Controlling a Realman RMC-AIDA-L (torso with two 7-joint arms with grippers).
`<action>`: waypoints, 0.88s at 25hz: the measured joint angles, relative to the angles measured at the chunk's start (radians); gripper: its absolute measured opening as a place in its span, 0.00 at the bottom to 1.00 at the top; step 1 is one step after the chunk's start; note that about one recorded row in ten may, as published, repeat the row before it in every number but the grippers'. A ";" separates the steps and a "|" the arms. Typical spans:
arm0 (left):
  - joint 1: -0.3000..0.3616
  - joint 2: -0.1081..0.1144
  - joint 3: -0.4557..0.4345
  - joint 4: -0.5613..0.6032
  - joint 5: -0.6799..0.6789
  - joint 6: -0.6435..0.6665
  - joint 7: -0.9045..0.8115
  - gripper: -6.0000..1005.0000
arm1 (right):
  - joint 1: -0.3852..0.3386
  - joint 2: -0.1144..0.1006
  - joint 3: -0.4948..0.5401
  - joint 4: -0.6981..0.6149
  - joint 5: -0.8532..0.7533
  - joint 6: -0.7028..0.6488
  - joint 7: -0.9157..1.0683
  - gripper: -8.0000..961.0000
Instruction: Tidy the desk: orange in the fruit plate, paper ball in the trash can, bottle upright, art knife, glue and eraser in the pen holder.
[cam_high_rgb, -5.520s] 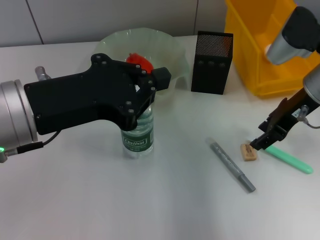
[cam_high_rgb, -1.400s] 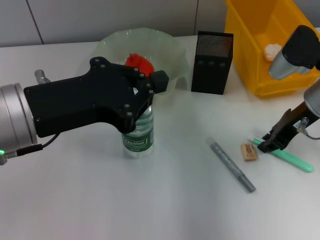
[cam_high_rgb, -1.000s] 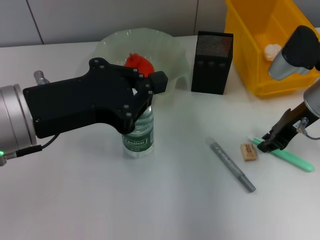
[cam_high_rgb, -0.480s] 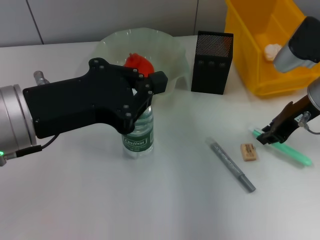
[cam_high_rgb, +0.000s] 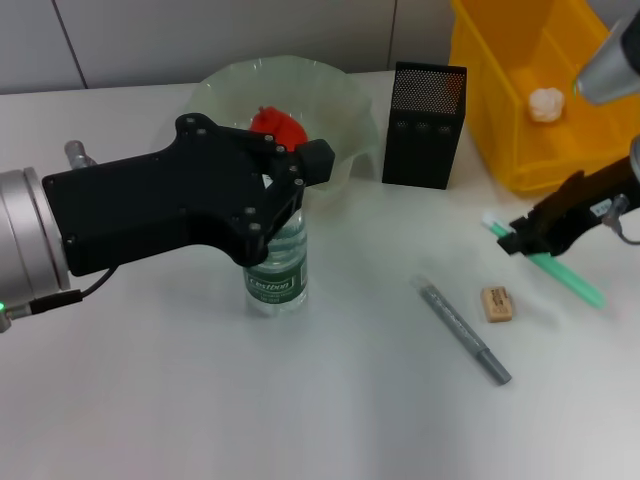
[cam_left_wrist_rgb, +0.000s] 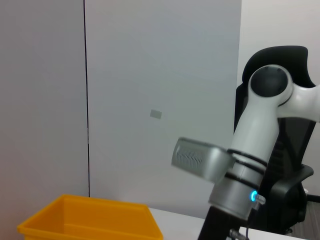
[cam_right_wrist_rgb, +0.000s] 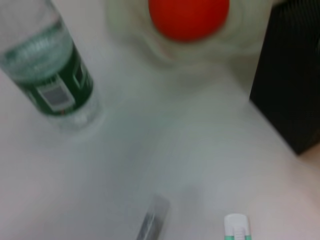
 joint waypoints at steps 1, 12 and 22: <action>0.000 0.000 0.000 0.000 0.000 0.000 0.000 0.00 | -0.012 0.000 0.000 -0.026 0.025 0.011 -0.001 0.20; -0.006 0.000 -0.001 0.000 -0.011 0.000 0.001 0.00 | -0.044 -0.003 0.054 -0.180 0.194 0.047 -0.011 0.20; 0.000 0.000 -0.003 0.000 -0.011 0.000 0.005 0.00 | 0.000 -0.005 0.139 -0.197 0.252 0.023 -0.088 0.20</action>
